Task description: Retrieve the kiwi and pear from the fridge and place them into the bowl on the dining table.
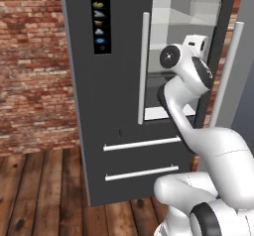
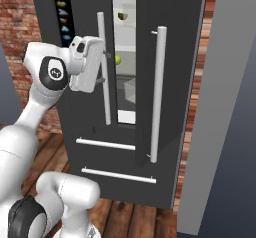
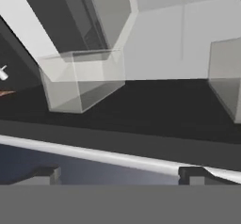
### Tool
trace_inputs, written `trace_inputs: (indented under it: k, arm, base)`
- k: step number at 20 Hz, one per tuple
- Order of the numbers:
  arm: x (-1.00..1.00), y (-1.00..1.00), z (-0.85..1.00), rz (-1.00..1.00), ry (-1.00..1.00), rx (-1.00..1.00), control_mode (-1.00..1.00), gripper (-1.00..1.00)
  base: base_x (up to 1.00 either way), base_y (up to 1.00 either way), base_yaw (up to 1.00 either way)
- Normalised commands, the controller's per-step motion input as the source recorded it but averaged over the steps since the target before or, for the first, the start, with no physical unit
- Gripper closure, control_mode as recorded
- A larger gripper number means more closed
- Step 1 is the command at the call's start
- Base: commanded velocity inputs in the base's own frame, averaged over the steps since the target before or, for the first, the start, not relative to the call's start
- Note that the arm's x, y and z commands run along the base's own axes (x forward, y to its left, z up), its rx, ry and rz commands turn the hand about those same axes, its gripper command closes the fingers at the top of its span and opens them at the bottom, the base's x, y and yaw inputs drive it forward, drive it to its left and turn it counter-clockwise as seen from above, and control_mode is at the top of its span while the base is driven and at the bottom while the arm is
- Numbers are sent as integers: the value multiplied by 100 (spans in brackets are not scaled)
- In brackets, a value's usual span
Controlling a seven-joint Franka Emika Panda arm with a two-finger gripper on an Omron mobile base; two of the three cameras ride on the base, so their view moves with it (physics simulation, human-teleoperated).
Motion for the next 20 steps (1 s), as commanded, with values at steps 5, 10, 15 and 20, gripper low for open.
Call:
trace_inputs:
  k: [5, 10, 15, 20]
  arm:
    - [39, -10, -11, -8, 0, 0, -100, -100]
    - [47, -22, -10, -3, 0, 0, -100, -100]
    - [44, -27, -14, -1, 0, 0, -100, -100]
    - [41, -37, -24, 0, 1, 0, -100, -100]
  base:
    - [0, 0, 0]
    - [0, 0, 0]
    - [0, 0, 0]
    - [0, 0, 0]
